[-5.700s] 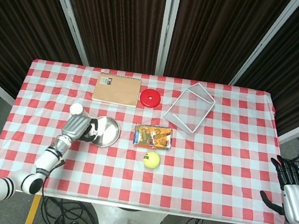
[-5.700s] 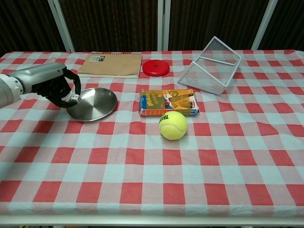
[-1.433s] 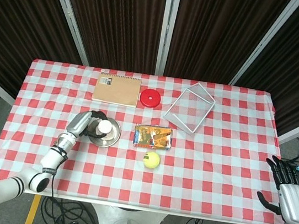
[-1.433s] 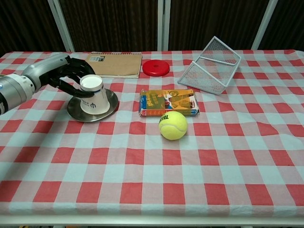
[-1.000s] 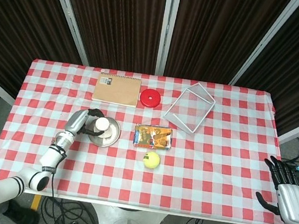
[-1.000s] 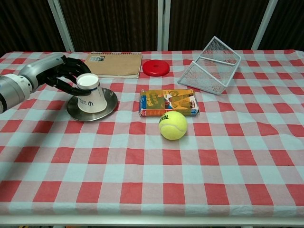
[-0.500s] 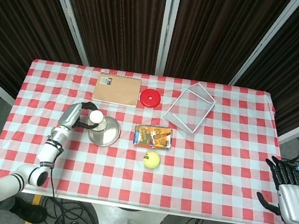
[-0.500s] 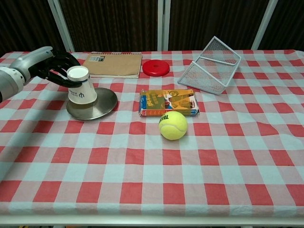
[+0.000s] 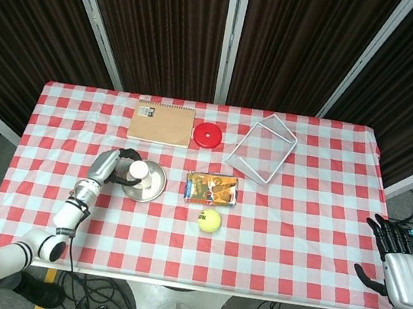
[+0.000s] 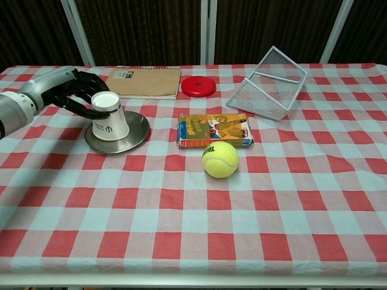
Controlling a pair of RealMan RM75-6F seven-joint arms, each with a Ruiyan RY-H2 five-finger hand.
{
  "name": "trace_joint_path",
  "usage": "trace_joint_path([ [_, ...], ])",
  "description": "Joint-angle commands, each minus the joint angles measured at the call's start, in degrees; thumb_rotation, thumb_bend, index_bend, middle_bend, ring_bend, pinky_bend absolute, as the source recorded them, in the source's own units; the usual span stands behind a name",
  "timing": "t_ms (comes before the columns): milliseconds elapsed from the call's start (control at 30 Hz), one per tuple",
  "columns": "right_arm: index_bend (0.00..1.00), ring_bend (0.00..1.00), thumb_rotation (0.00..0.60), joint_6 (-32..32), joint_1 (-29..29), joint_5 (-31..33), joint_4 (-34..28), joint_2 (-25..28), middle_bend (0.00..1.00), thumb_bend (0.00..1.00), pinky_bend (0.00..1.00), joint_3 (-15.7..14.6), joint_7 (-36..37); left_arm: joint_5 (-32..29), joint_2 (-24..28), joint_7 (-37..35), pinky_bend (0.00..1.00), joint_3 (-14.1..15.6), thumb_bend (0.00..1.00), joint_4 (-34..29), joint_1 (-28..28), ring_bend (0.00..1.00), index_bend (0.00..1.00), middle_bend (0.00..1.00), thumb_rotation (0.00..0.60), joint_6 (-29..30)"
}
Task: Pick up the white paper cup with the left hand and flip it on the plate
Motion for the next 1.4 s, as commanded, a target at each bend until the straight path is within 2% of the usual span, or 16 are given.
trace_joint_path([
  [33,0.0,0.0,0.6,-0.03,-0.02,-0.12,0.01,-0.07,0.01,0.17,0.0,-0.11,0.0,-1.46,-0.68,-0.1,0.28,-1.21,0.27,1.28,0.24,0.32,0.49,0.46,0.6,-0.32],
  [367,0.0,0.0,0.6,-0.2,0.11,-0.41,-0.46,0.01,0.01,0.17,0.0,-0.25,-0.54,3.68,0.74,-1.01,0.28,2.15,0.27,-3.97,0.63,0.32,0.49,0.46,0.6,1.84],
  [700,0.0,0.0,0.6,-0.61,0.38,-0.41,-0.56,-0.05,0.01,0.17,0.0,-0.24,-0.63,-1.51,-1.27,-0.75,0.27,-1.14,0.27,1.64,0.51,0.32,0.49,0.46,0.6,-0.4],
  [1000,0.0,0.0,0.6,-0.89,0.57,-0.36,-0.67,-0.01,0.01,0.17,0.0,-0.24,-0.84,4.48,0.37,-1.25,0.27,2.67,0.27,-4.85,1.88,0.3,0.49,0.46,0.6,4.16],
  [1100,0.0,0.0,0.6,-0.95,0.63,-0.18,-0.84,0.13,0.01,0.17,0.0,-0.13,-0.97,3.61,0.05,-0.54,0.27,1.96,0.26,-4.03,1.48,0.3,0.49,0.46,0.6,3.67],
  [1300,0.0,0.0,0.6,-0.82,0.63,-0.17,-1.02,0.2,0.01,0.17,0.0,-0.07,-1.02,-2.01,-1.59,0.2,0.27,-1.47,0.27,2.17,0.55,0.3,0.49,0.46,0.6,-0.51],
  [1400,0.0,0.0,0.6,-0.8,0.63,-0.4,-0.91,0.11,0.01,0.17,0.0,-0.19,-0.96,-2.75,-1.25,-0.75,0.27,-2.05,0.27,2.03,0.89,0.3,0.49,0.46,0.6,-0.87],
])
